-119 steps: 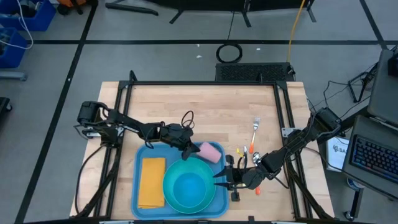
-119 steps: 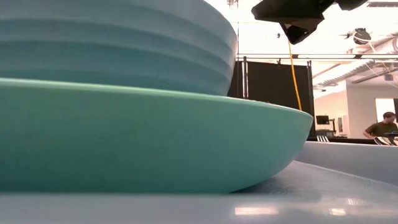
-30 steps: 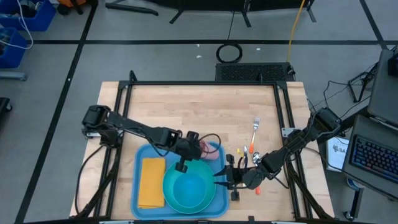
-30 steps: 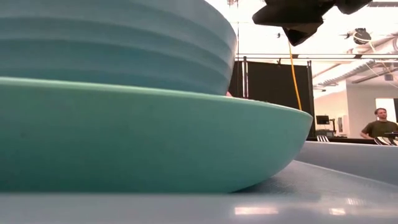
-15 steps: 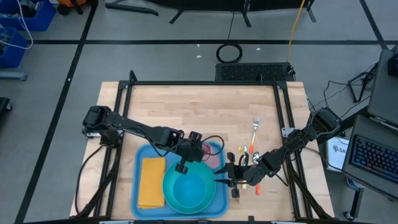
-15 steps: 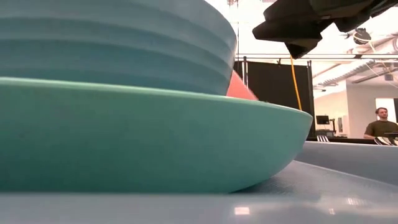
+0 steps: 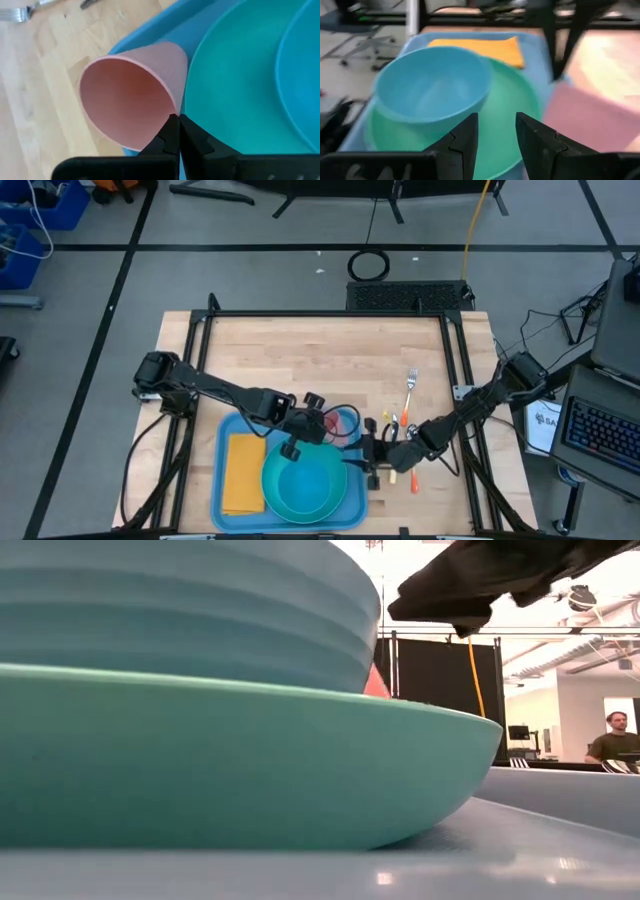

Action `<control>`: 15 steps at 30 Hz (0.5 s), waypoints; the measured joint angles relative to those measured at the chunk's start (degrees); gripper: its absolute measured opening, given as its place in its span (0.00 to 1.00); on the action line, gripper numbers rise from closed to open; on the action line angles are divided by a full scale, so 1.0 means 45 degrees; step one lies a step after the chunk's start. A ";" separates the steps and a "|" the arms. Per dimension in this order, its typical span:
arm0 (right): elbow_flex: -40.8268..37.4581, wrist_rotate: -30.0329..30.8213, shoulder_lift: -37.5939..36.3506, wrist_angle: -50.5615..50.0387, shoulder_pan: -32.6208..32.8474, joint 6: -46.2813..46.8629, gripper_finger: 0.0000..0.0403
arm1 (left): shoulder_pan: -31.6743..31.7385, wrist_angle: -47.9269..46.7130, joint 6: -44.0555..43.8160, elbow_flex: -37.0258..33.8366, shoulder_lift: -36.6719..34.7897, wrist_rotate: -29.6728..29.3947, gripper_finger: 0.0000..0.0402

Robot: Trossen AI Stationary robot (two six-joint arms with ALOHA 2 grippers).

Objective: Set up tray
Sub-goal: Adjust the pink cup on the blue tray

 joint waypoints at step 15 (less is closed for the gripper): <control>-0.0509 0.0661 0.0054 0.2338 -0.0948 -0.1059 0.28 | -0.0227 -0.0063 0.0452 -0.0005 0.1235 -0.1669 0.00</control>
